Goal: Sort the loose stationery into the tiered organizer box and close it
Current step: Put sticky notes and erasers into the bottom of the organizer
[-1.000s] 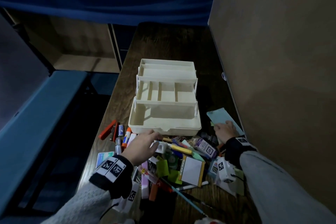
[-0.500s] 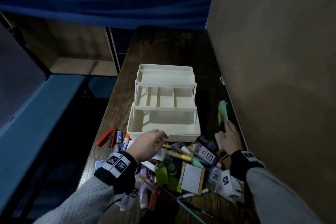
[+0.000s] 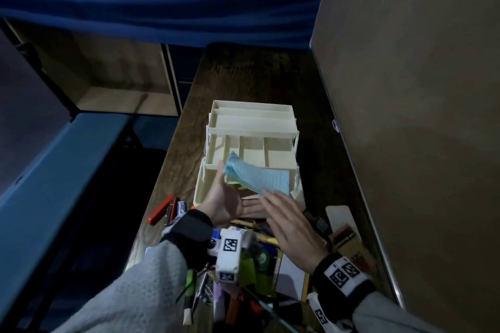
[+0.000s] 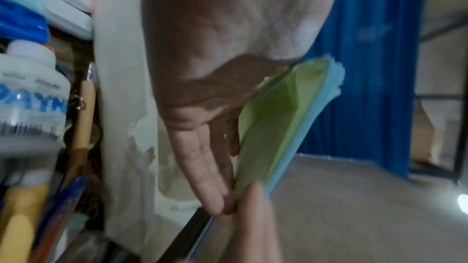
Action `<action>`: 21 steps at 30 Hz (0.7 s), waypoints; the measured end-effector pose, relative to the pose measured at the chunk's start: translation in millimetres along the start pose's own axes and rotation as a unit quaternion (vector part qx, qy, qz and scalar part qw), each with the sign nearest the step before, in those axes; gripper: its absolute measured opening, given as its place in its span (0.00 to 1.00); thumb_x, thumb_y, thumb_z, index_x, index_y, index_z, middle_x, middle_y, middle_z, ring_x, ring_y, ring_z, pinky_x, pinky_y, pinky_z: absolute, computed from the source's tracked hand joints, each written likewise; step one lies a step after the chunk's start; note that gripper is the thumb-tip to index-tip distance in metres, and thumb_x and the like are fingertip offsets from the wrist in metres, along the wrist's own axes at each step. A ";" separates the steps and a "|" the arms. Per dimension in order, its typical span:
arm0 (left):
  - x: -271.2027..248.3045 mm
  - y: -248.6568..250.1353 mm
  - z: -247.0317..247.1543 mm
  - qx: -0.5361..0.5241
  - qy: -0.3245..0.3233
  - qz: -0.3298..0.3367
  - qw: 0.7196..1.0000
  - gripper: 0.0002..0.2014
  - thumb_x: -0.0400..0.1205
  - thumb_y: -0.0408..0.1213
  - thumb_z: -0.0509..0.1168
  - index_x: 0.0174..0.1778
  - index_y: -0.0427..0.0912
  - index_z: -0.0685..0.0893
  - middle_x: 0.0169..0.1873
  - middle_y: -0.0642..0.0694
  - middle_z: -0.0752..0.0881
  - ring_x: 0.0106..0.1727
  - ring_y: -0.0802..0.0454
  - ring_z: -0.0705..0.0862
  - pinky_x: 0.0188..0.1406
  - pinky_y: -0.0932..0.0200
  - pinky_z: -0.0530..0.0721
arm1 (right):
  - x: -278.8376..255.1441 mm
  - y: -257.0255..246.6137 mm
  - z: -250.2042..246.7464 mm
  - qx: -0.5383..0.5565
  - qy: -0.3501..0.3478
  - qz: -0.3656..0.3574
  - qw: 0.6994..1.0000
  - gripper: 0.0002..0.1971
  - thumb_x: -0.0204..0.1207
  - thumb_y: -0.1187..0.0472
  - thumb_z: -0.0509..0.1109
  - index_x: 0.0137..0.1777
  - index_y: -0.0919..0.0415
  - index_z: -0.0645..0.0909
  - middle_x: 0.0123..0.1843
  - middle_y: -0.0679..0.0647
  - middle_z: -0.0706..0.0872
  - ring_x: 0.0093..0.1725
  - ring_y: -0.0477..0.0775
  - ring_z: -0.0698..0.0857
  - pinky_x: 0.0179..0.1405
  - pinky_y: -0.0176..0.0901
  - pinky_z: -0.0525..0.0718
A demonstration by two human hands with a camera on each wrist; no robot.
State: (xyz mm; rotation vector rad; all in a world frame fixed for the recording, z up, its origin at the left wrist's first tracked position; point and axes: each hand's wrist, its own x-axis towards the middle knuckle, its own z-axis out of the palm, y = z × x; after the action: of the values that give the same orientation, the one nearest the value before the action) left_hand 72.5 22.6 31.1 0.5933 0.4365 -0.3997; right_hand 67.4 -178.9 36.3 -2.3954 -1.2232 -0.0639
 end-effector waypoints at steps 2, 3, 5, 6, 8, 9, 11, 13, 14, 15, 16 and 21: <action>-3.6 14.3 -17.0 0.007 0.042 0.014 0.999 0.47 0.67 0.79 0.56 0.60 0.38 0.83 0.50 0.32 0.89 0.53 0.34 0.88 0.48 0.40 0.88 | 5.1 3.3 5.1 -0.019 -0.002 -0.025 1.000 0.21 0.84 0.64 0.61 0.77 0.63 0.71 0.77 0.53 0.74 0.77 0.57 0.70 0.80 0.45 0.63; -6.2 20.0 -23.1 0.026 0.070 0.023 0.997 0.42 0.67 0.76 0.61 0.56 0.38 0.86 0.48 0.33 0.90 0.50 0.37 0.89 0.45 0.43 0.88 | 7.8 3.9 7.3 -0.029 -0.004 -0.038 0.999 0.21 0.83 0.64 0.62 0.75 0.63 0.73 0.76 0.54 0.76 0.75 0.58 0.73 0.78 0.47 0.66; -10.2 29.8 -29.1 0.076 0.131 0.029 0.988 0.27 0.72 0.57 0.73 0.55 0.37 0.85 0.45 0.36 0.88 0.41 0.43 0.91 0.36 0.53 0.89 | 12.4 6.1 11.8 -0.042 -0.009 -0.062 0.997 0.19 0.81 0.64 0.64 0.72 0.64 0.78 0.72 0.55 0.80 0.71 0.59 0.77 0.76 0.49 0.71; -10.2 33.6 -31.4 0.105 0.162 0.026 0.981 0.20 0.74 0.45 0.74 0.55 0.35 0.83 0.44 0.37 0.86 0.36 0.45 0.90 0.32 0.57 0.88 | 14.9 9.1 13.1 -0.043 -0.013 -0.067 0.997 0.18 0.80 0.65 0.65 0.69 0.65 0.80 0.70 0.56 0.82 0.69 0.59 0.79 0.75 0.48 0.71; -5.5 38.7 -33.7 0.166 0.208 0.012 0.964 0.11 0.77 0.27 0.69 0.53 0.31 0.80 0.46 0.34 0.83 0.35 0.46 0.89 0.29 0.60 0.88 | 19.1 17.4 15.5 -0.021 -0.030 -0.046 0.998 0.16 0.80 0.64 0.64 0.66 0.64 0.83 0.67 0.56 0.84 0.69 0.58 0.78 0.74 0.43 0.68; -1.3 40.2 -33.3 0.203 0.217 0.009 0.955 0.09 0.77 0.23 0.67 0.52 0.30 0.80 0.49 0.32 0.82 0.39 0.44 0.88 0.29 0.59 0.89 | 20.1 22.7 17.5 0.001 -0.043 -0.022 0.999 0.16 0.81 0.63 0.63 0.66 0.63 0.83 0.68 0.55 0.83 0.71 0.57 0.76 0.75 0.40 0.66; 9.1 39.1 -28.3 0.280 0.224 0.007 0.933 0.12 0.77 0.17 0.64 0.56 0.25 0.79 0.55 0.28 0.82 0.48 0.38 0.86 0.35 0.54 0.90 | 22.3 33.6 23.3 0.053 -0.076 0.041 0.995 0.15 0.83 0.61 0.61 0.64 0.61 0.84 0.68 0.53 0.82 0.74 0.52 0.71 0.75 0.34 0.61; 22.0 34.8 -21.0 0.340 0.243 0.014 0.908 0.13 0.76 0.14 0.62 0.57 0.21 0.78 0.55 0.25 0.82 0.52 0.34 0.84 0.42 0.48 0.89 | 29.4 41.6 26.5 0.099 -0.109 0.109 0.983 0.14 0.83 0.59 0.61 0.61 0.60 0.86 0.66 0.51 0.83 0.73 0.47 0.72 0.71 0.30 0.62; 28.3 32.4 -17.7 0.352 0.249 0.015 0.902 0.10 0.76 0.13 0.61 0.52 0.22 0.79 0.50 0.26 0.83 0.50 0.33 0.85 0.41 0.45 0.88 | 34.7 44.1 26.6 0.117 -0.112 0.138 0.977 0.13 0.83 0.59 0.61 0.57 0.61 0.86 0.63 0.52 0.84 0.70 0.48 0.75 0.69 0.32 0.67; 33.9 30.6 -14.3 0.347 0.251 0.013 0.903 0.08 0.76 0.12 0.59 0.46 0.24 0.78 0.43 0.29 0.84 0.44 0.34 0.86 0.35 0.45 0.87 | 40.6 47.0 26.6 0.127 -0.113 0.167 0.971 0.13 0.82 0.59 0.61 0.54 0.62 0.87 0.60 0.54 0.85 0.66 0.51 0.78 0.66 0.37 0.73; 39.6 29.0 -11.8 0.334 0.254 0.003 0.908 0.08 0.77 0.12 0.59 0.41 0.28 0.76 0.36 0.32 0.85 0.39 0.35 0.87 0.27 0.47 0.87 | 46.6 50.2 26.2 0.128 -0.120 0.196 0.965 0.13 0.82 0.59 0.61 0.52 0.64 0.86 0.57 0.57 0.86 0.62 0.55 0.81 0.63 0.43 0.77; 70.7 24.8 -14.9 0.288 0.267 -0.024 0.919 0.11 0.80 0.14 0.52 0.39 0.30 0.74 0.43 0.32 0.80 0.61 0.29 0.81 0.47 0.38 0.83 | 59.3 52.1 34.6 0.025 -0.194 0.240 0.951 0.17 0.84 0.52 0.56 0.59 0.59 0.82 0.62 0.56 0.81 0.65 0.57 0.77 0.66 0.51 0.75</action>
State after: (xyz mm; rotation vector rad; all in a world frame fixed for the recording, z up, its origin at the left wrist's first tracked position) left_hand 139.2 34.1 -4.2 1.2822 0.8707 -0.4123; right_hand 138.5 -146.2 0.2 -2.6674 -0.7379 0.6054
